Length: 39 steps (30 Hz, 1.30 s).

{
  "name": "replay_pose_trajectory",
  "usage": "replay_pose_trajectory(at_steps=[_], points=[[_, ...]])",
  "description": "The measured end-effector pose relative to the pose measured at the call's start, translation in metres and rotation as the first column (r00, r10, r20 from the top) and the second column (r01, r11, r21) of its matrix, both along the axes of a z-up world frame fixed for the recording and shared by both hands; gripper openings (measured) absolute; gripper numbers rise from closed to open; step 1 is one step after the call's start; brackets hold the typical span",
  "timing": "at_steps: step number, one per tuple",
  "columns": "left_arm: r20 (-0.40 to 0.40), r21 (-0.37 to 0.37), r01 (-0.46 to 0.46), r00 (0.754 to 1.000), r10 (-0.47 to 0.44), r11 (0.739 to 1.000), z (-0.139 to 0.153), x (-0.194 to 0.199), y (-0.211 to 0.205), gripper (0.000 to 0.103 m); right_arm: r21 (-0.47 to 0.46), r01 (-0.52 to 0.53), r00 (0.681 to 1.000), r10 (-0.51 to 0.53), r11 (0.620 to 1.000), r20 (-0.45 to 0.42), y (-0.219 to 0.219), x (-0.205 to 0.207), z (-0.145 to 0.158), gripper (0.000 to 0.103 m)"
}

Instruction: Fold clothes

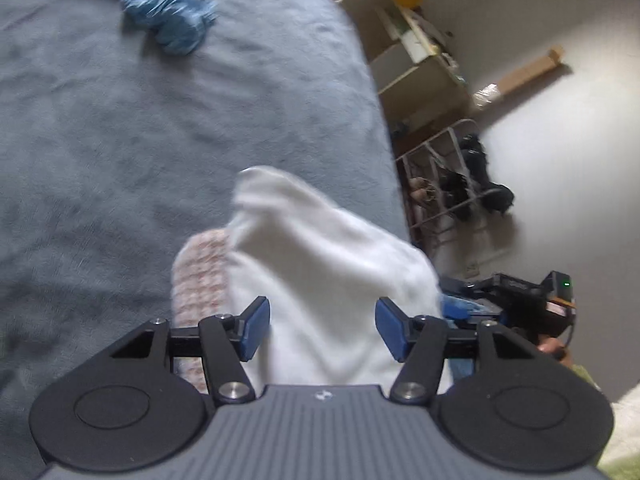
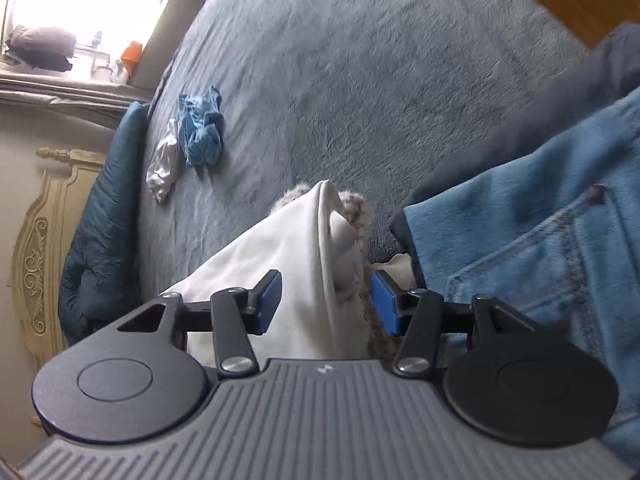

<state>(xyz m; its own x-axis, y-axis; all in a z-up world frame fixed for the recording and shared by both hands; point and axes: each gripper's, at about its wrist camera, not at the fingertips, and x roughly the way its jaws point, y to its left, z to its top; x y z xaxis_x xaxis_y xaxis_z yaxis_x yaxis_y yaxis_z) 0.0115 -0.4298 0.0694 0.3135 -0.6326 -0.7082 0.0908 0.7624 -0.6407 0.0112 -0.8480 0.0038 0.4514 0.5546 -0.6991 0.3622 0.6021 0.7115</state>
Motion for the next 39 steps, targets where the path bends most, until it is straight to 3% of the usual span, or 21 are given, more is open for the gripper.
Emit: replay_pose_trajectory(at_steps=[4, 11, 14, 19, 23, 25, 26, 27, 29, 30, 34, 39], points=[[-0.028, -0.037, -0.027, 0.999, 0.025, 0.999, -0.003, -0.019, 0.012, 0.059, 0.028, -0.021, 0.999, 0.023, 0.999, -0.04, 0.005, 0.012, -0.008, 0.056], [-0.153, -0.077, -0.021, 0.988, 0.009, 0.997, -0.02, -0.061, 0.021, 0.054, 0.091, 0.014, 0.994, -0.004, 0.996, -0.112, 0.002, 0.022, -0.021, 0.058], [-0.154, -0.106, -0.017, 0.988, 0.001, 0.994, -0.022, -0.071, 0.019, 0.045, 0.096, 0.018, 0.992, -0.006, 0.995, -0.123, 0.004, 0.024, -0.024, 0.058], [-0.099, -0.125, 0.039, 0.994, -0.051, 0.991, -0.003, -0.087, 0.014, 0.044, 0.081, 0.005, 0.996, 0.003, 0.997, -0.093, 0.006, 0.028, -0.023, 0.057], [-0.117, -0.156, 0.014, 0.993, -0.033, 0.988, -0.003, -0.097, 0.019, 0.043, 0.076, -0.011, 0.996, 0.017, 0.997, -0.084, 0.008, 0.032, -0.025, 0.056], [-0.151, -0.138, -0.009, 0.988, -0.012, 0.99, -0.013, -0.097, 0.017, 0.022, 0.06, -0.018, 0.997, 0.022, 0.998, -0.078, 0.01, 0.034, -0.026, 0.052], [-0.168, -0.136, -0.026, 0.986, 0.002, 0.99, -0.018, -0.097, 0.018, 0.019, 0.048, -0.025, 0.997, 0.029, 0.999, -0.07, 0.012, 0.034, -0.025, 0.049], [-0.18, -0.142, -0.04, 0.984, 0.014, 0.989, -0.02, -0.098, 0.019, 0.017, 0.035, -0.036, 0.998, 0.038, 0.999, -0.058, 0.015, 0.035, -0.023, 0.045], [-0.198, -0.159, -0.064, 0.98, 0.031, 0.985, -0.022, -0.1, 0.022, 0.013, 0.011, -0.065, 0.998, 0.065, 0.998, -0.023, 0.019, 0.036, -0.018, 0.026], [-0.209, -0.168, -0.077, 0.977, 0.041, 0.983, -0.023, -0.101, 0.024, 0.011, -0.005, -0.082, 0.997, 0.082, 0.997, -0.009, 0.022, 0.037, -0.014, 0.023], [-0.234, -0.211, -0.105, 0.971, 0.054, 0.972, -0.018, -0.107, 0.031, 0.008, -0.021, -0.111, 0.993, 0.111, 0.994, 0.026, 0.026, 0.041, -0.002, 0.02], [-0.251, -0.183, -0.067, 0.968, 0.02, 0.981, -0.016, -0.11, 0.028, 0.008, 0.013, -0.143, 0.983, 0.14, 0.99, 0.116, 0.032, 0.046, 0.01, 0.02]])
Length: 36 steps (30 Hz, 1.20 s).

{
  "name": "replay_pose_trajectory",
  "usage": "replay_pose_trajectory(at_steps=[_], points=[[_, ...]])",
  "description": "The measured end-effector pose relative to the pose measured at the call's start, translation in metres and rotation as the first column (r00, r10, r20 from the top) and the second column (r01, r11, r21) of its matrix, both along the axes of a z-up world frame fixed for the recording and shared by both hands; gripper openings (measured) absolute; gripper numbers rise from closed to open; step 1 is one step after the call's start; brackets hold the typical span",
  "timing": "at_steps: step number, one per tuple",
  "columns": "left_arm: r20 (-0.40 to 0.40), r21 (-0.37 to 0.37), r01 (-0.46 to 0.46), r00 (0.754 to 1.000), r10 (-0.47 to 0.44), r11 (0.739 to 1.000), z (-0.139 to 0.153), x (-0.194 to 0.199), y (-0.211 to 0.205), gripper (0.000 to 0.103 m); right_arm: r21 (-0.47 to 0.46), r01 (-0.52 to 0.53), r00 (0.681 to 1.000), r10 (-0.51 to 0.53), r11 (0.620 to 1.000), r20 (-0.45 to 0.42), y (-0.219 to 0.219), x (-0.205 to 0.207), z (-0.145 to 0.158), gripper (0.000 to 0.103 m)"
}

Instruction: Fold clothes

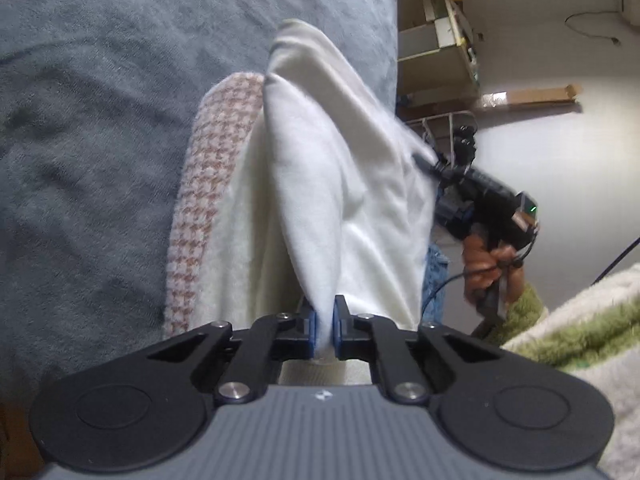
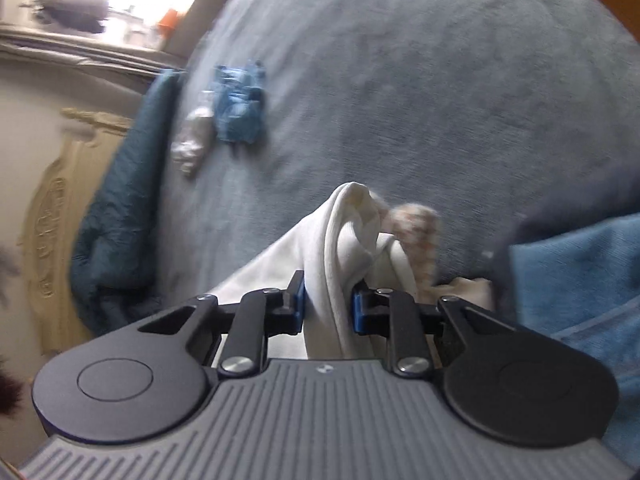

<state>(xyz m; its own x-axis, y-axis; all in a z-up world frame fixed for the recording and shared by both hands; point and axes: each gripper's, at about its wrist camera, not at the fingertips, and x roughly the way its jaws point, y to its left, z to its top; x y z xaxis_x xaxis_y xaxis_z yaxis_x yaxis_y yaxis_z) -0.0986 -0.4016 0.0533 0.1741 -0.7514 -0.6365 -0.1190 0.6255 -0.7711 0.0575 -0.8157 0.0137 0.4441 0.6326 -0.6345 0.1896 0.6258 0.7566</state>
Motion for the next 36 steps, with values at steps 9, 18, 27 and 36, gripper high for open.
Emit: replay_pose_trajectory(at_steps=[9, 18, 27, 36], points=[[-0.029, 0.037, 0.049, 0.998, -0.048, 0.998, -0.01, 0.006, -0.005, 0.012, 0.041, -0.009, 1.0, 0.009, 0.999, 0.01, -0.003, 0.005, -0.018, 0.021], [-0.047, 0.144, 0.075, 0.997, -0.069, 0.987, 0.006, 0.021, -0.005, 0.028, -0.144, 0.067, 0.993, -0.052, 0.987, 0.108, -0.025, -0.014, 0.05, 0.03], [-0.024, 0.131, 0.017, 1.0, -0.014, 0.991, -0.008, -0.001, -0.003, 0.029, -0.299, -0.664, 0.621, 0.728, 0.685, 0.29, 0.156, 0.07, 0.081, 0.052], [0.045, 0.072, -0.028, 0.999, 0.025, 0.997, -0.02, -0.013, 0.003, 0.028, -0.155, -0.881, 0.449, 0.893, 0.446, 0.017, 0.263, 0.138, -0.018, 0.004]])
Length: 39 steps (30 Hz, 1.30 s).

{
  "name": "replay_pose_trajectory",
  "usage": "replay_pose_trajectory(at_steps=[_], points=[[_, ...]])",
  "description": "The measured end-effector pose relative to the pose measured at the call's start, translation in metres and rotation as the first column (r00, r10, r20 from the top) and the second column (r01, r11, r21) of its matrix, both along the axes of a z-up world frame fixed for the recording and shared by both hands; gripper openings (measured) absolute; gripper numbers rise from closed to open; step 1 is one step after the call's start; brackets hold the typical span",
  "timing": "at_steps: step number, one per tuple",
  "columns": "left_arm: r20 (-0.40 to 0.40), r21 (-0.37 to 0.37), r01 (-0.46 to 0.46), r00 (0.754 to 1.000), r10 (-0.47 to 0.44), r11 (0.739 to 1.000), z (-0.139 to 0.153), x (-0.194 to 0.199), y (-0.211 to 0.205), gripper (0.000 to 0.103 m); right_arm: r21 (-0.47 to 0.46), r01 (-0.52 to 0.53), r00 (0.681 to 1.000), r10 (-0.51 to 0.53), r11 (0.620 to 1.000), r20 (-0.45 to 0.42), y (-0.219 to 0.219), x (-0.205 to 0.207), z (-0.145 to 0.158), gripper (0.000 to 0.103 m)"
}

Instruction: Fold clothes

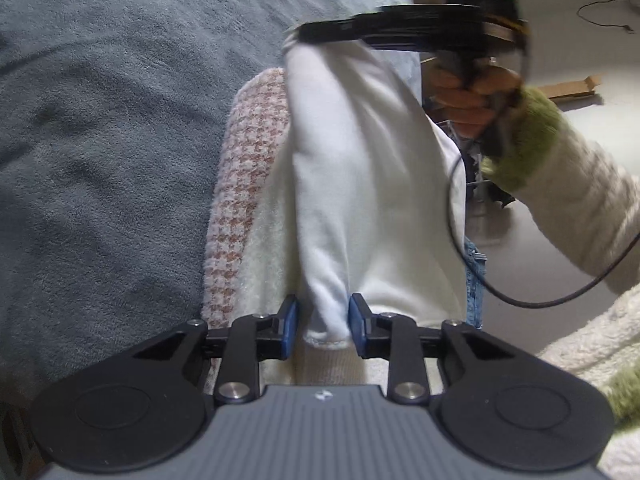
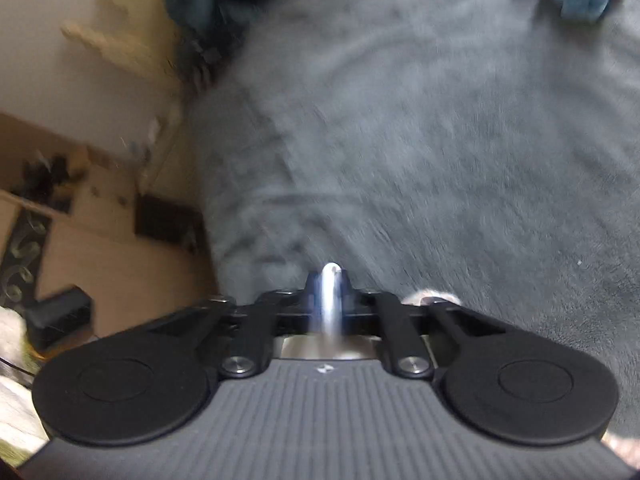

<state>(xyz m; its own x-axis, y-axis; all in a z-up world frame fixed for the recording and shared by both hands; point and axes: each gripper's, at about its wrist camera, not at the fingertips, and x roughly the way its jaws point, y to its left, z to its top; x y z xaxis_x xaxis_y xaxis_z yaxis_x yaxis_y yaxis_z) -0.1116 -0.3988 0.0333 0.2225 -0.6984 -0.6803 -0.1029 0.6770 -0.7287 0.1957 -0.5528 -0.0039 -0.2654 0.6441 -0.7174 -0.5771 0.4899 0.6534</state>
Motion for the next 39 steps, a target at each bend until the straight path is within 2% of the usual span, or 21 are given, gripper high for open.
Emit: replay_pose_trajectory(at_steps=[3, 5, 7, 9, 11, 13, 15, 17, 18, 19, 20, 21, 23, 24, 27, 29, 32, 34, 36, 38, 39], points=[[0.007, -0.03, 0.02, 1.0, -0.02, 0.999, -0.005, 0.002, 0.003, 0.028, -0.069, 0.101, 0.995, -0.1, 0.993, 0.013, -0.003, 0.007, -0.017, 0.001], [0.017, -0.035, 0.048, 0.999, -0.047, 0.998, -0.006, 0.004, 0.003, 0.028, -0.092, 0.253, 0.968, -0.251, 0.963, 0.028, -0.021, 0.014, -0.019, 0.001], [0.026, -0.045, 0.073, 0.997, -0.072, 0.996, -0.004, 0.008, 0.005, 0.029, -0.065, 0.411, 0.911, -0.409, 0.909, 0.047, -0.046, 0.02, -0.001, 0.002], [0.037, -0.044, 0.105, 0.994, -0.104, 0.994, -0.004, 0.011, 0.006, 0.029, 0.007, 0.48, 0.871, -0.477, 0.877, 0.114, -0.071, 0.01, 0.042, 0.004], [0.046, -0.044, 0.136, 0.99, -0.133, 0.99, -0.005, 0.013, 0.006, 0.029, 0.059, 0.423, 0.881, -0.425, 0.904, 0.209, -0.084, -0.02, 0.09, 0.004], [0.051, -0.048, 0.158, 0.987, -0.155, 0.986, -0.006, 0.015, 0.006, 0.029, 0.034, 0.298, 0.914, -0.295, 0.954, 0.278, -0.083, -0.057, 0.114, 0.004], [0.055, -0.049, 0.176, 0.983, -0.173, 0.983, -0.007, 0.016, 0.005, 0.029, -0.03, 0.195, 0.939, -0.178, 0.98, 0.294, -0.08, -0.087, 0.112, 0.004], [0.06, -0.045, 0.192, 0.98, -0.189, 0.98, -0.008, 0.018, 0.004, 0.029, -0.095, 0.225, 0.939, -0.19, 0.97, 0.287, -0.084, -0.096, 0.087, 0.004], [0.061, -0.044, 0.193, 0.98, -0.191, 0.98, -0.009, 0.019, 0.004, 0.029, -0.131, 0.265, 0.93, -0.218, 0.955, 0.295, -0.087, -0.095, 0.072, 0.0], [0.063, -0.045, 0.192, 0.98, -0.189, 0.98, -0.009, 0.02, 0.004, 0.029, -0.164, 0.33, 0.91, -0.267, 0.93, 0.318, -0.093, -0.089, 0.057, 0.0], [0.059, -0.047, 0.19, 0.98, -0.188, 0.981, -0.01, 0.021, 0.005, 0.029, -0.177, 0.434, 0.867, -0.356, 0.883, 0.347, -0.104, -0.082, 0.047, 0.0], [0.053, -0.051, 0.189, 0.981, -0.186, 0.981, -0.011, 0.023, 0.005, 0.029, -0.177, 0.553, 0.803, -0.465, 0.814, 0.373, -0.117, -0.075, 0.042, 0.002], [0.049, -0.036, 0.198, 0.979, -0.196, 0.98, -0.008, 0.023, 0.004, 0.03, -0.185, 0.715, 0.668, -0.582, 0.674, 0.464, -0.142, -0.072, 0.05, 0.006], [0.053, -0.021, 0.196, 0.979, -0.195, 0.98, -0.003, 0.022, 0.005, 0.03, -0.16, 0.759, 0.615, -0.615, 0.631, 0.494, -0.155, -0.075, 0.06, 0.006], [0.078, 0.046, 0.163, 0.983, -0.166, 0.986, 0.021, 0.016, 0.018, 0.033, -0.06, 0.763, 0.57, -0.626, 0.644, 0.531, -0.187, -0.11, 0.106, 0.006], [0.118, 0.108, 0.114, 0.985, -0.127, 0.988, 0.043, 0.013, 0.03, 0.033, -0.036, 0.741, 0.57, -0.6, 0.67, 0.562, -0.202, -0.135, 0.126, 0.006], [0.205, 0.193, 0.026, 0.977, -0.066, 0.981, 0.076, 0.018, 0.04, 0.033, -0.04, 0.688, 0.612, -0.549, 0.725, 0.569, -0.211, -0.166, 0.134, 0.006], [0.272, 0.206, 0.008, 0.96, -0.065, 0.978, 0.09, 0.037, 0.024, 0.034, -0.045, 0.633, 0.668, -0.516, 0.773, 0.536, -0.206, -0.175, 0.122, 0.006], [0.308, 0.203, 0.038, 0.946, -0.101, 0.978, 0.097, 0.054, -0.006, 0.035, -0.045, 0.598, 0.712, -0.504, 0.801, 0.49, -0.203, -0.171, 0.106, 0.006], [0.306, 0.19, 0.09, 0.941, -0.146, 0.978, 0.089, 0.066, -0.038, 0.036, -0.063, 0.601, 0.731, -0.517, 0.796, 0.446, -0.196, -0.167, 0.081, 0.006], [0.27, 0.213, 0.113, 0.948, -0.17, 0.97, 0.079, 0.066, -0.048, 0.036, -0.091, 0.611, 0.734, -0.52, 0.786, 0.437, -0.198, -0.169, 0.071, 0.003]])
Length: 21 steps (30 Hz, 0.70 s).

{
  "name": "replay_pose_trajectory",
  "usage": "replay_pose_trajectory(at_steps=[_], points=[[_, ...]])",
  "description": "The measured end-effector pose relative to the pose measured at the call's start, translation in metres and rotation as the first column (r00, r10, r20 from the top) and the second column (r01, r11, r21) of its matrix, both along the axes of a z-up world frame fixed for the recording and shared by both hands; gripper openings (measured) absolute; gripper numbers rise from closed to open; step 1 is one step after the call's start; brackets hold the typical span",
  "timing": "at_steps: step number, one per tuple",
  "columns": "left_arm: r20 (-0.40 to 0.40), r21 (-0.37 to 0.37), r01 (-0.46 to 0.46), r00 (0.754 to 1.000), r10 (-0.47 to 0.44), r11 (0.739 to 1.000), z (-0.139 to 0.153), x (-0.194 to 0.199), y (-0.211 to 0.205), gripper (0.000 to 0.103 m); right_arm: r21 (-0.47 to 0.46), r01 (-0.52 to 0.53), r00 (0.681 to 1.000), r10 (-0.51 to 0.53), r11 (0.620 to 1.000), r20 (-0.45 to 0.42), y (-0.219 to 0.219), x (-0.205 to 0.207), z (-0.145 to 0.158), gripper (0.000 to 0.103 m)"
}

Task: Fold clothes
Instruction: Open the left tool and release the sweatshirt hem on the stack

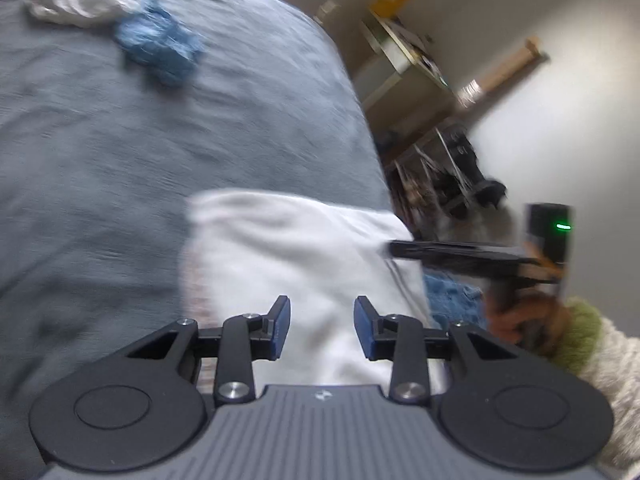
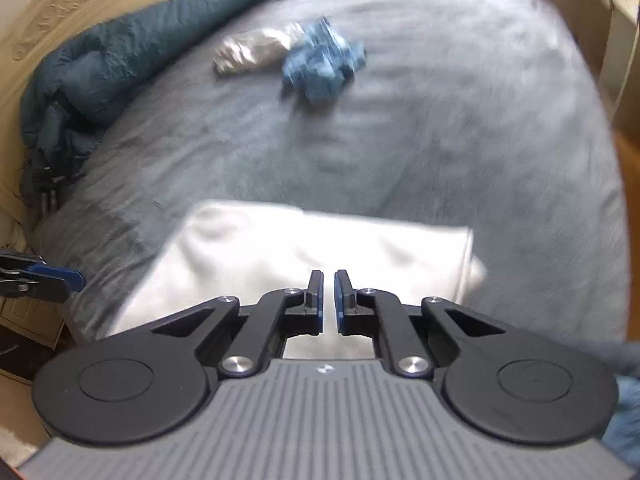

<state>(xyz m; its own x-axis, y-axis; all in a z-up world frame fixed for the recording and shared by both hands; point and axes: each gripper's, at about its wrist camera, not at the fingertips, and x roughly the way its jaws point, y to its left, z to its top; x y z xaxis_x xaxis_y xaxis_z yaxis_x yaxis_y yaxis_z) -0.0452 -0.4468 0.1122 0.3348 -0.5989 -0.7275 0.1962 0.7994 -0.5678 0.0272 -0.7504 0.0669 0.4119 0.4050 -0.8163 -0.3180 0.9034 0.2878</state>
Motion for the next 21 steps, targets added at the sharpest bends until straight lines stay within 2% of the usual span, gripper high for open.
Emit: replay_pose_trajectory(at_steps=[2, 3, 4, 5, 6, 7, 9, 12, 14, 15, 16, 18, 20, 21], points=[[-0.077, 0.08, 0.029, 0.997, -0.023, 0.996, -0.022, -0.004, -0.014, 0.032, 0.002, 0.086, 0.996, -0.086, 0.996, -0.033, -0.024, -0.007, -0.012, 0.0], [-0.088, 0.108, 0.037, 0.996, -0.027, 0.994, -0.028, -0.009, -0.014, 0.019, -0.003, 0.138, 0.99, -0.138, 0.99, -0.042, -0.041, -0.012, -0.012, 0.0], [-0.084, 0.116, 0.029, 0.996, -0.019, 0.993, -0.027, -0.017, -0.009, 0.021, -0.053, 0.189, 0.981, -0.191, 0.981, -0.04, -0.055, -0.017, -0.01, 0.001], [-0.087, 0.124, 0.012, 0.996, -0.001, 0.992, -0.025, -0.022, -0.005, 0.024, -0.121, 0.228, 0.972, -0.233, 0.966, -0.029, -0.069, -0.024, -0.005, 0.007], [-0.091, 0.136, -0.01, 0.996, 0.022, 0.991, -0.021, -0.026, -0.002, 0.031, -0.14, 0.247, 0.968, -0.252, 0.959, -0.019, -0.08, -0.033, 0.003, 0.007], [-0.086, 0.144, -0.031, 0.995, 0.044, 0.989, -0.015, -0.029, -0.002, 0.034, -0.121, 0.258, 0.965, -0.261, 0.958, -0.009, -0.089, -0.042, 0.013, 0.007], [-0.067, 0.149, -0.055, 0.996, 0.066, 0.987, -0.002, -0.036, -0.006, 0.039, -0.061, 0.261, 0.965, -0.261, 0.963, 0.007, -0.091, -0.061, 0.035, 0.007], [-0.09, 0.235, -0.058, 0.993, 0.082, 0.97, 0.0, -0.039, -0.026, 0.041, 0.032, 0.14, 0.989, -0.141, 0.99, 0.05, -0.049, -0.088, 0.057, 0.007], [-0.107, 0.316, -0.058, 0.99, 0.096, 0.947, -0.005, -0.04, -0.038, 0.041, 0.072, 0.049, 0.998, -0.052, 0.996, 0.037, -0.016, -0.103, 0.054, 0.007], [-0.11, 0.348, -0.062, 0.988, 0.106, 0.936, -0.006, -0.041, -0.043, 0.041, 0.082, 0.025, 1.0, -0.024, 0.996, -0.002, -0.005, -0.11, 0.045, 0.006], [-0.109, 0.361, -0.067, 0.988, 0.114, 0.93, -0.006, -0.041, -0.046, 0.042, 0.068, 0.014, 0.998, -0.01, 0.998, -0.057, 0.002, -0.119, 0.032, 0.006], [-0.11, 0.363, -0.078, 0.986, 0.126, 0.928, -0.002, -0.041, -0.05, 0.042, -0.034, 0.029, 0.992, -0.033, 0.999, -0.125, 0.0, -0.141, 0.013, 0.006], [-0.113, 0.367, -0.082, 0.985, 0.132, 0.927, 0.004, -0.044, -0.053, 0.042, -0.111, 0.076, 0.983, -0.093, 0.991, -0.16, -0.017, -0.163, 0.01, 0.008], [-0.107, 0.384, -0.077, 0.986, 0.127, 0.92, 0.007, -0.045, -0.055, 0.042, -0.107, 0.11, 0.976, -0.128, 0.988, -0.177, -0.027, -0.17, 0.016, 0.009]])
